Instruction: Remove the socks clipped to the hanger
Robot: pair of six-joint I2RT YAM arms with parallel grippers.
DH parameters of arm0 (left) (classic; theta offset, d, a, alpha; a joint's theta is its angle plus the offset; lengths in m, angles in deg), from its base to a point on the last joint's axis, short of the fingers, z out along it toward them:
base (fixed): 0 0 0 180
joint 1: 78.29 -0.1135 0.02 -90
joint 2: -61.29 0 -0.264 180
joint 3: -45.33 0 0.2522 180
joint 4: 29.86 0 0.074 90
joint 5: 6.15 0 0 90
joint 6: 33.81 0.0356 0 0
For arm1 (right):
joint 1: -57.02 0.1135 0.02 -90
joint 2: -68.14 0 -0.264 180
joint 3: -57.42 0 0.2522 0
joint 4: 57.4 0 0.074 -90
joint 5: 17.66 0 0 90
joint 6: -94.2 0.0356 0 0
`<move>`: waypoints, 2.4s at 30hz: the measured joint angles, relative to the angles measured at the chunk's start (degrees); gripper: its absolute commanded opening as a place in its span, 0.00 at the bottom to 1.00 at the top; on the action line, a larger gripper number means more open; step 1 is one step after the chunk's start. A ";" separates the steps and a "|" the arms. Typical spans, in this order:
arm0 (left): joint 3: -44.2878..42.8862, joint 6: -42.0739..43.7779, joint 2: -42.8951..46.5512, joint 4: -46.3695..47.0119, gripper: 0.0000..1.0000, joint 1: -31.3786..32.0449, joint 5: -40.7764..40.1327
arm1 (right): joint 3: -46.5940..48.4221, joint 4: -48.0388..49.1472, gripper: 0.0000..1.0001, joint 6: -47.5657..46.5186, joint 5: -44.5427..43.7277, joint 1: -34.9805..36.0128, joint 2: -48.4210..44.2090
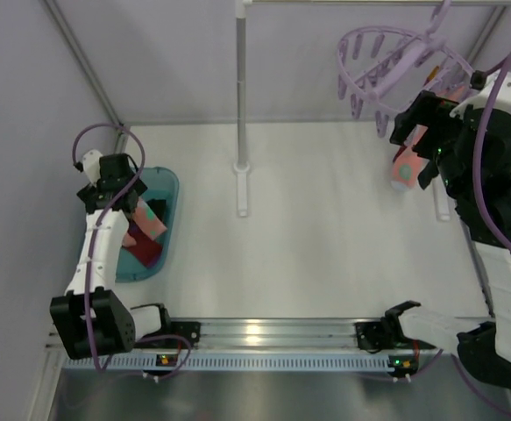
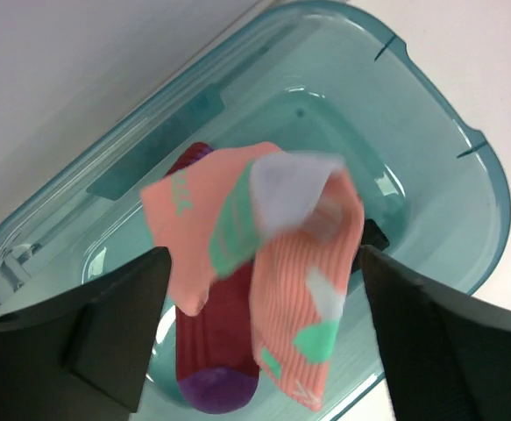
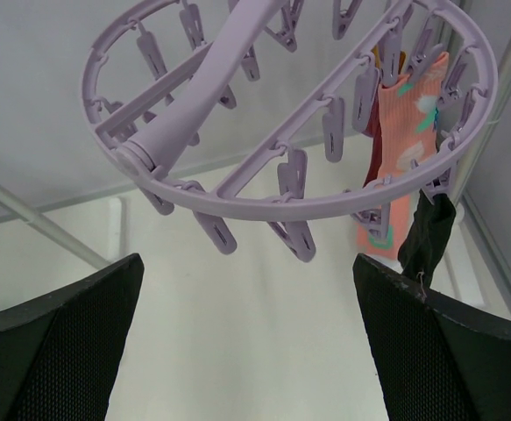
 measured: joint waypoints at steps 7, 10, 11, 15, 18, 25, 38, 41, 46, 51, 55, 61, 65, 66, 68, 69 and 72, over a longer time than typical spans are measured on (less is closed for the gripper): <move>0.22 -1.55 1.29 -0.17 0.98 -0.02 0.55 | 3.52 -0.55 0.99 0.02 0.83 0.00 0.94; -1.20 -1.55 2.80 -0.35 0.99 0.15 2.14 | 5.42 -0.90 1.00 0.04 0.92 0.00 1.79; -2.19 -1.57 2.97 -0.33 0.99 0.42 3.02 | 6.40 -1.16 0.99 0.02 0.92 0.00 2.36; -5.01 -2.14 3.23 0.02 0.99 5.81 4.09 | 12.37 -1.51 1.00 -0.28 0.66 0.00 6.36; -6.29 -3.15 2.91 0.15 0.98 16.28 3.41 | 16.35 -1.64 0.99 -0.76 0.04 -0.02 10.45; -7.69 -6.01 0.22 0.17 0.98 31.91 3.82 | 15.23 -1.42 0.99 -1.33 2.73 -0.26 16.57; -9.66 -6.36 -1.60 0.22 0.98 37.75 3.85 | 4.42 9.18 0.99 -1.51 21.44 -0.31 19.06; -9.66 -5.73 -1.57 0.22 0.98 38.10 3.85 | 10.36 9.35 0.99 -1.38 25.79 -0.22 23.54; -10.16 -3.41 -1.86 1.16 0.98 41.22 3.87 | 15.91 8.85 1.00 -1.36 28.35 -0.17 27.39; -8.96 4.81 -4.72 13.70 0.98 52.24 4.83 | 15.96 7.37 0.99 -1.57 24.96 0.00 24.30; -3.52 11.08 -9.27 31.91 0.98 57.22 13.18 | 15.85 4.50 0.99 -1.97 19.74 0.00 18.93; -11.56 16.50 -27.08 45.35 0.98 56.94 28.72 | 12.68 3.15 0.99 -1.77 16.41 0.00 8.68; -21.51 16.74 -37.57 50.95 0.98 58.55 35.28 | 12.63 2.21 0.99 -1.42 13.86 0.00 5.84; -24.26 16.72 -39.95 51.91 0.98 59.32 36.30 | 12.48 1.97 0.99 -1.31 13.31 0.00 5.53; -29.51 16.52 -44.22 54.21 0.98 60.92 37.81 | 11.58 1.42 0.99 -0.90 12.39 0.00 4.52; -32.24 16.37 -46.42 55.10 0.98 61.70 38.73 | 10.73 1.25 0.99 -0.79 12.02 0.00 4.15; -40.50 15.98 -53.16 56.92 0.98 63.65 40.72 | 7.82 0.26 0.99 -0.39 10.93 0.00 3.08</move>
